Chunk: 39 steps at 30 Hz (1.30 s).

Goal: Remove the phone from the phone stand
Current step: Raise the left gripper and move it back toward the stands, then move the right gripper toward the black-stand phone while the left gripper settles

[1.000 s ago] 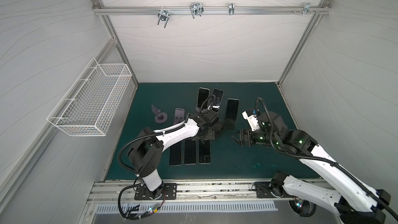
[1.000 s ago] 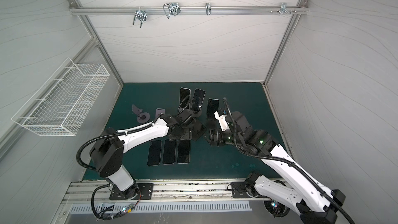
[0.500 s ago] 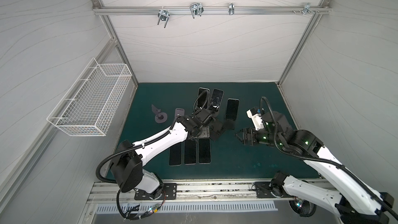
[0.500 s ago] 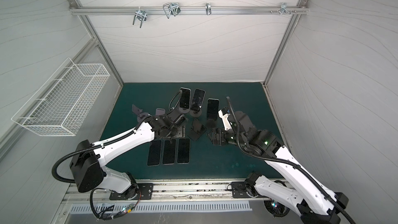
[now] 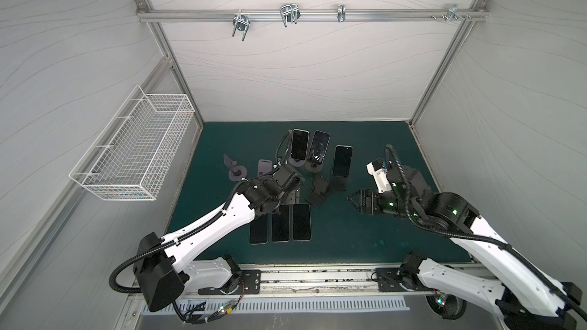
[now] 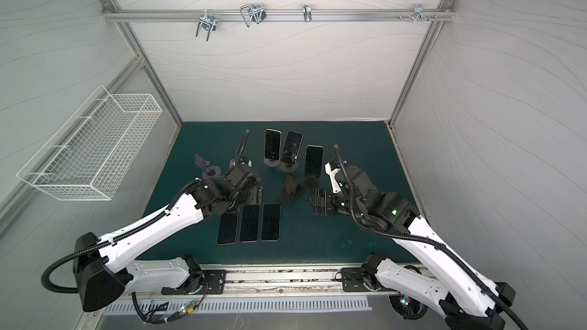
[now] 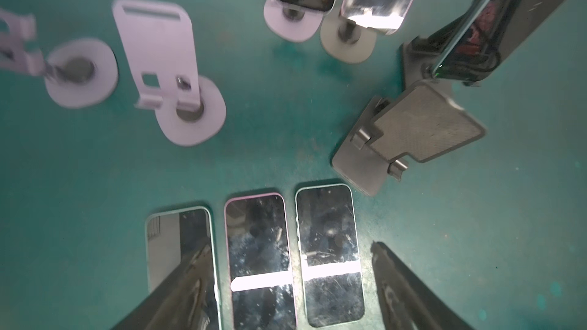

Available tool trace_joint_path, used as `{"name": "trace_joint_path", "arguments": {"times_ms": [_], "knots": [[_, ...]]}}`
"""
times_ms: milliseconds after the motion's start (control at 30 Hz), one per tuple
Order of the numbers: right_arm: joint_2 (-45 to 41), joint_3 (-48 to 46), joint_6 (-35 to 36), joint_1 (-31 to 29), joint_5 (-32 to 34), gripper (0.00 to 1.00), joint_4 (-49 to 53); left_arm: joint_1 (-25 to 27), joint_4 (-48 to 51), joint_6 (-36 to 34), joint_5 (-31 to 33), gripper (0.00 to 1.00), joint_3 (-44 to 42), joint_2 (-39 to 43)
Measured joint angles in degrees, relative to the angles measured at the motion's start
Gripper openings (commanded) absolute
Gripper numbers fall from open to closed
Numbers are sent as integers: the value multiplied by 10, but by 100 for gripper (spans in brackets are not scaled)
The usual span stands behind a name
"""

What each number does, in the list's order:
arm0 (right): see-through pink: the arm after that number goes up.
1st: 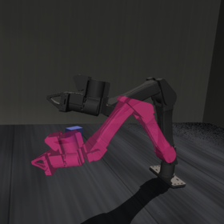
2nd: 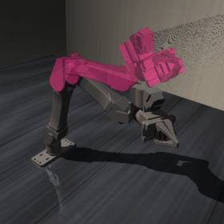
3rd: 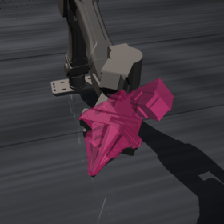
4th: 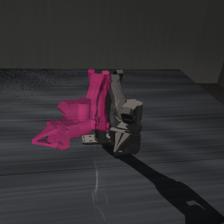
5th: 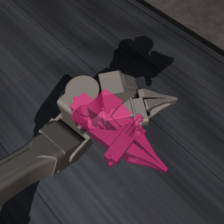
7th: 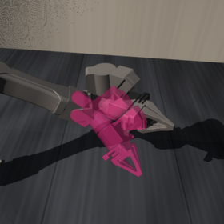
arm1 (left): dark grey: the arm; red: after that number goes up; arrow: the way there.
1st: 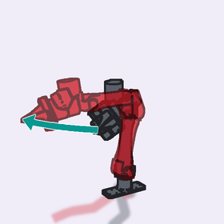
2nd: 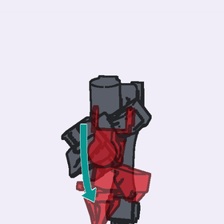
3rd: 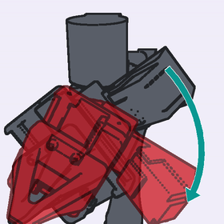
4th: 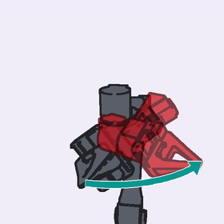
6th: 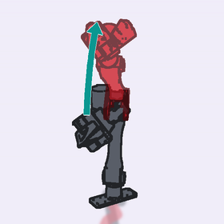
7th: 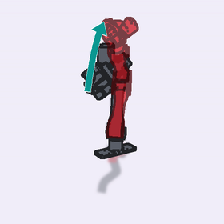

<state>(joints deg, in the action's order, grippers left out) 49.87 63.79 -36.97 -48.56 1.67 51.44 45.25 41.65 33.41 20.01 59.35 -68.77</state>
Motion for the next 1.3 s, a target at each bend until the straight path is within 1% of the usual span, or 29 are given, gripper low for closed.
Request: {"name": "trace_joint_path", "arguments": {"times_ms": [133, 233, 333, 500, 633, 767, 867, 1100, 1300], "knots": [[3, 0, -7, -6, 12, 79, 0, 0, -24, -44, 2, 80, -22, 41], [16, 0, -8, -7, 19, 79, 0, 0, -51, -91, -9, 81, -56, 88], [45, 12, -8, -9, 25, 79, 1, 0, -83, -145, -34, 81, -99, 146], [88, 68, -7, -28, 38, 79, 2, 0, -134, -229, -80, 81, -179, 258], [95, 100, -5, -43, 52, 79, 5, 0, -168, -269, -107, 85, -227, 333], [100, 118, -3, -47, 70, 80, 14, 0, -201, -288, -125, 86, -259, 382], [100, 119, 7, -47, 85, 80, 15, 0, -221, -298, -134, 86, -266, 387], [106, 109, 42, -47, 135, 82, 5, 0, -231, -315, -141, 86, -267, 362], [147, 110, 54, -47, 176, 86, -23, 0, -240, -318, -169, 86, -267, 362]]}}
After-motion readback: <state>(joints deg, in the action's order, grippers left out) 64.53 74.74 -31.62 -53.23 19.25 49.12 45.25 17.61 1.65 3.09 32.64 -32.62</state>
